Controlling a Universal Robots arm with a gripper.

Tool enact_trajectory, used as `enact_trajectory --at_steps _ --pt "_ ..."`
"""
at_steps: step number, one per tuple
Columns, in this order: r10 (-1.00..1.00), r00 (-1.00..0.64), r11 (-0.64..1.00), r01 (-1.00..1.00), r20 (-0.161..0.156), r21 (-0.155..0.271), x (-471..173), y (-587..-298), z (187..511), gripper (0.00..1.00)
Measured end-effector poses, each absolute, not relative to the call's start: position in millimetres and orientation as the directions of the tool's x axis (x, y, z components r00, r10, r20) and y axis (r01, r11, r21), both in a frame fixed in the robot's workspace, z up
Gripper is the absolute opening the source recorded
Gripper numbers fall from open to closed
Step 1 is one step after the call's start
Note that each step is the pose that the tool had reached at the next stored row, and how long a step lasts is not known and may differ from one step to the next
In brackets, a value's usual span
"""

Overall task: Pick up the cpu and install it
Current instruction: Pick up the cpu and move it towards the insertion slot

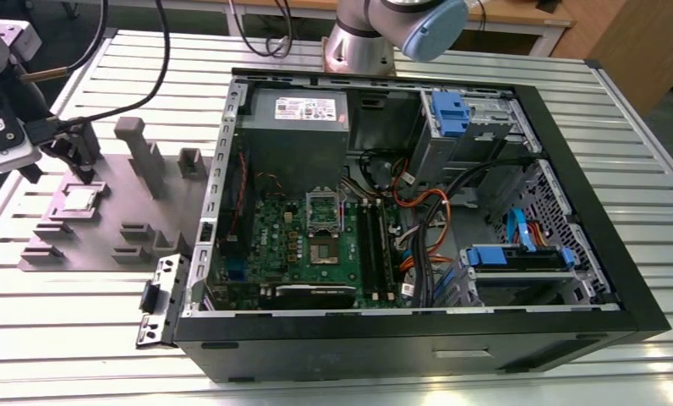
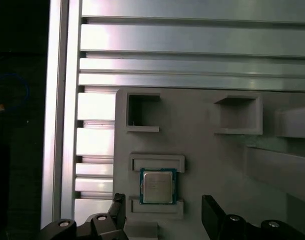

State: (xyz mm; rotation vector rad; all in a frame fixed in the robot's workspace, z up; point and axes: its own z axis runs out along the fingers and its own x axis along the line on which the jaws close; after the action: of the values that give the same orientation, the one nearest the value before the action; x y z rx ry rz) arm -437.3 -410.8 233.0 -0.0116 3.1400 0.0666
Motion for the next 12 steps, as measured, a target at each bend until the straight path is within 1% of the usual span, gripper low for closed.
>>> enact_trajectory --at_steps 5,6,12 --pt "-0.007 -1.000 0.999 -0.007 -0.001 0.042 -437.3 -410.8 226.1 0.69" --pt "-0.007 -1.000 0.999 -0.007 -0.001 0.042 -437.3 -410.8 224.3 0.62" --pt "-0.007 -1.000 0.999 -0.007 -0.001 0.042 -437.3 -410.6 213.4 0.62"
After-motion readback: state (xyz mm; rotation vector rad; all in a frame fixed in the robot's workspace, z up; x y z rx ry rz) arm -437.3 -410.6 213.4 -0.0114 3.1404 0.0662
